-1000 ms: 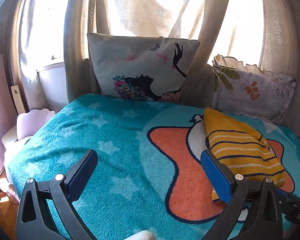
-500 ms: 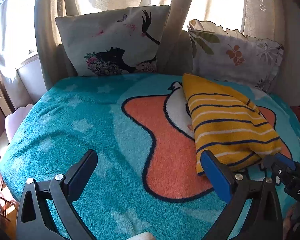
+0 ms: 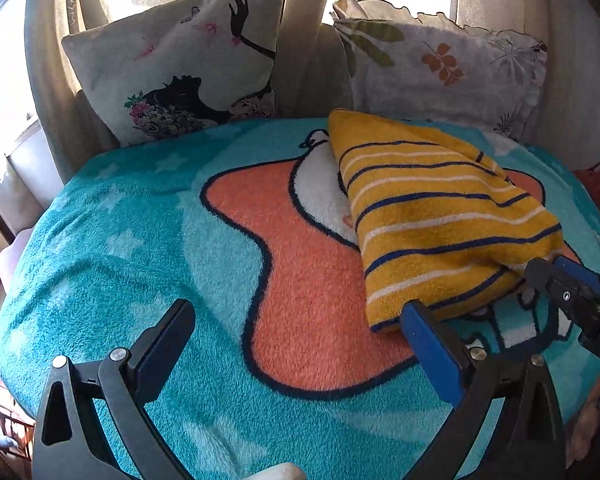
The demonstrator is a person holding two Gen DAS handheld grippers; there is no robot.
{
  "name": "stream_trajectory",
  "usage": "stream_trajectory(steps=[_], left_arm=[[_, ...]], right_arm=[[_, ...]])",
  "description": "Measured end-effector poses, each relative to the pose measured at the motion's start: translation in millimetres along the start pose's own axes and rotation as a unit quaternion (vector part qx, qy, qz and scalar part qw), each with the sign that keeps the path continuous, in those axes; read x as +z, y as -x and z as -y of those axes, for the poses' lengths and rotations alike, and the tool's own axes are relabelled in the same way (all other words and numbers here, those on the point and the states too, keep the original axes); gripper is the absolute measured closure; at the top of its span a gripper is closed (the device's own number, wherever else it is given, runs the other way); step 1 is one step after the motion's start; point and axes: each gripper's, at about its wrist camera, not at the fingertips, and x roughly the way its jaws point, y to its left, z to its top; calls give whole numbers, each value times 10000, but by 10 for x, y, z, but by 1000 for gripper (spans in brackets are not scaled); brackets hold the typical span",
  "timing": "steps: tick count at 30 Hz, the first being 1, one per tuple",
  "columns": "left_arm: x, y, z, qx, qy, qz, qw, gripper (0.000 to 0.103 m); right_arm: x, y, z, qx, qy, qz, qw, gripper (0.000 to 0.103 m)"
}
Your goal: Fold small clothes
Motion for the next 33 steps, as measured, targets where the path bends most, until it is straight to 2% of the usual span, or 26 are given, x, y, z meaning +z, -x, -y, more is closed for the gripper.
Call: stream_trajectory(steps=[10,33], left_arm=[[-10,-90,-20,-159,124,-167,9997,1],[-37,-126,-100,-362,392,-292,9981,1]], right_arm=[[-7,6,-80,-406,289,108,9987,22],[17,-45,-105,-431,413,-8,9982,19]])
